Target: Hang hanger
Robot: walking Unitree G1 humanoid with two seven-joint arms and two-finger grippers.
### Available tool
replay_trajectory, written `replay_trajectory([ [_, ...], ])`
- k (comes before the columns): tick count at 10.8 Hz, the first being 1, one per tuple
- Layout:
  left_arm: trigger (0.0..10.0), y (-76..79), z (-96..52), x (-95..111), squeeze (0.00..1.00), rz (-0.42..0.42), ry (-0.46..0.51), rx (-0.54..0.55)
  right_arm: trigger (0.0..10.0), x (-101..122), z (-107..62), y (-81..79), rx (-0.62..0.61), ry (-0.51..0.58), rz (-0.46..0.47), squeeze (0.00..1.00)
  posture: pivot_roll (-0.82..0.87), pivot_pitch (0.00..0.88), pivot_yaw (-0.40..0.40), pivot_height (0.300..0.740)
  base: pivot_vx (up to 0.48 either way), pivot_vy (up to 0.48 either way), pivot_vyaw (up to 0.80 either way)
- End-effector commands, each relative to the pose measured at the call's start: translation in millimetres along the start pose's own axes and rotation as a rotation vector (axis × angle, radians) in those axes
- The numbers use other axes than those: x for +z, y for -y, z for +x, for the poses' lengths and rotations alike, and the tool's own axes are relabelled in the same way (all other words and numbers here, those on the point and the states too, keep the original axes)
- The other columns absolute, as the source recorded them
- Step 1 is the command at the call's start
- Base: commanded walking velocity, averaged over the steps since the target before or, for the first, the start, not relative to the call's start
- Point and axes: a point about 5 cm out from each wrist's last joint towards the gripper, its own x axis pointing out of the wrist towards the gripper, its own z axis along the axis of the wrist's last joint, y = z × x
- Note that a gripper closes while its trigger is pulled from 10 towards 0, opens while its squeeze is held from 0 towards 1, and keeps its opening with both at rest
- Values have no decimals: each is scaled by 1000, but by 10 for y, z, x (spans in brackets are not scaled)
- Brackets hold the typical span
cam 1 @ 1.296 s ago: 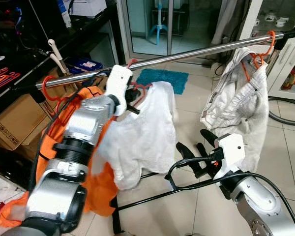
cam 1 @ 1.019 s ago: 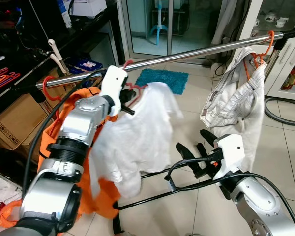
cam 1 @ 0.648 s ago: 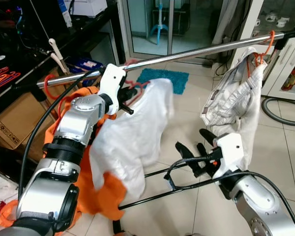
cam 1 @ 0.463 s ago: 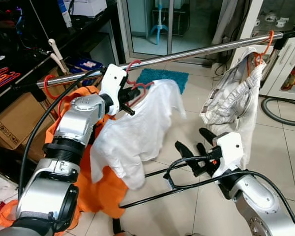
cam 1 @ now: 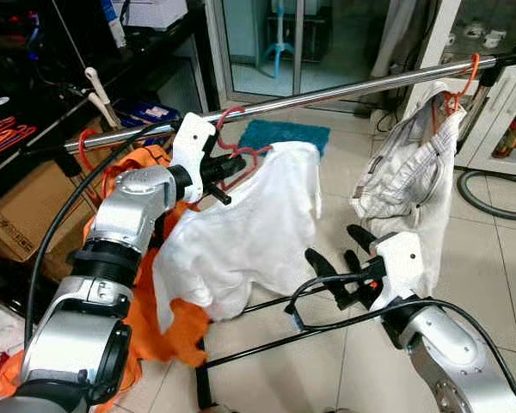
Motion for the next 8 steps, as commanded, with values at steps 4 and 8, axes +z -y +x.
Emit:
replay_trajectory([
  [4, 0, 24, -77, 197, 0, 49, 106, -103, 10000, 53, 36, -34, 29, 43, -12, 0, -59, 35, 118, 740, 0, 0, 0],
  [8, 0, -6, -87, 175, 0, 104, 71, -80, 10000, 253, -40, -251, 258, 166, 25, 0, -58, 35, 118, 740, 0, 0, 0],
])
